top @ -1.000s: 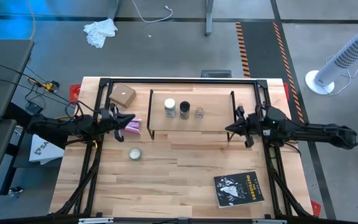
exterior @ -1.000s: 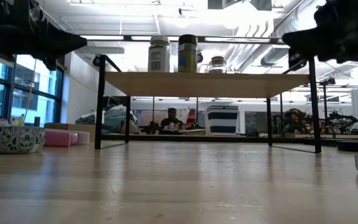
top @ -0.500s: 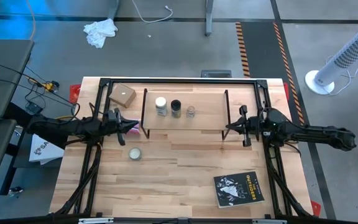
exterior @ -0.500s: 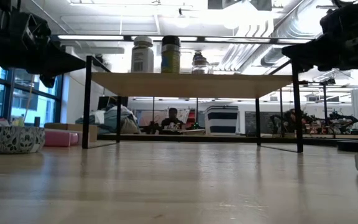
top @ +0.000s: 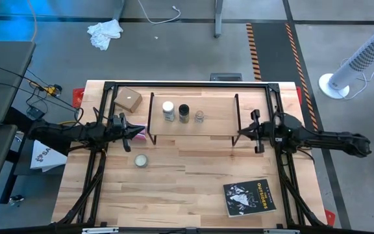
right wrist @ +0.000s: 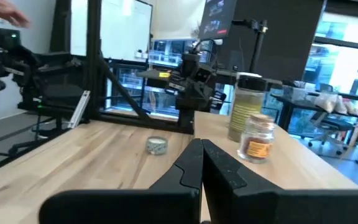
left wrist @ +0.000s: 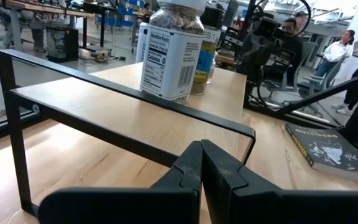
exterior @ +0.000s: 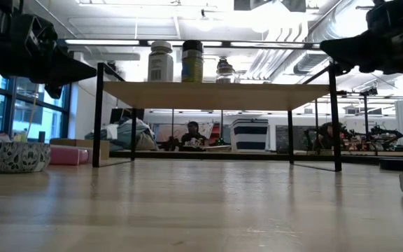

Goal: Shelf spices
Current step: Return to Home Position

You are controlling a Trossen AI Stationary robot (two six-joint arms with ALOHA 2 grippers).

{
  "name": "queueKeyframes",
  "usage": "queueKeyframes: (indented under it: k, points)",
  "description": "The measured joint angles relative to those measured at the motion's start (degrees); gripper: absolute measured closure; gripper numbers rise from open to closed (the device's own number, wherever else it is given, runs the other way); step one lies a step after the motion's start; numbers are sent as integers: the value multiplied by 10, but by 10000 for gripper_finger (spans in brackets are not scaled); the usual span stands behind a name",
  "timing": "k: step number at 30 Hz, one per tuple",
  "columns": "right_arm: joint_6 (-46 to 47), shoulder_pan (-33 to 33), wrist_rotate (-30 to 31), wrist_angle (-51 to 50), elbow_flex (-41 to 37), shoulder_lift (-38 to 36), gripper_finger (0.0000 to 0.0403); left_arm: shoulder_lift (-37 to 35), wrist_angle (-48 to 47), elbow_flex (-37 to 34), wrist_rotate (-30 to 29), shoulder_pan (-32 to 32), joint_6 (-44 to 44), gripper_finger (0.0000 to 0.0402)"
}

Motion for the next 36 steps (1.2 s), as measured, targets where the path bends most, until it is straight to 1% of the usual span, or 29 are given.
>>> queueKeyframes:
  k: [8,14,18,22,29,36]
  points:
    - [0,12,-2,-139,0,-98,402,0,0,0,0,0,0,401]
    - [0,12,-2,-203,1,-146,402,0,0,0,0,0,0,401]
    - [0,12,-1,-237,1,-197,402,-5,0,0,0,0,0,401]
    - [0,12,-2,-216,2,-194,402,-21,0,0,1,0,0,401]
    - [0,12,-1,-237,2,-193,402,-72,0,0,0,0,0,401]
    - [0,12,-1,-239,2,-193,402,-72,1,0,0,0,0,400]
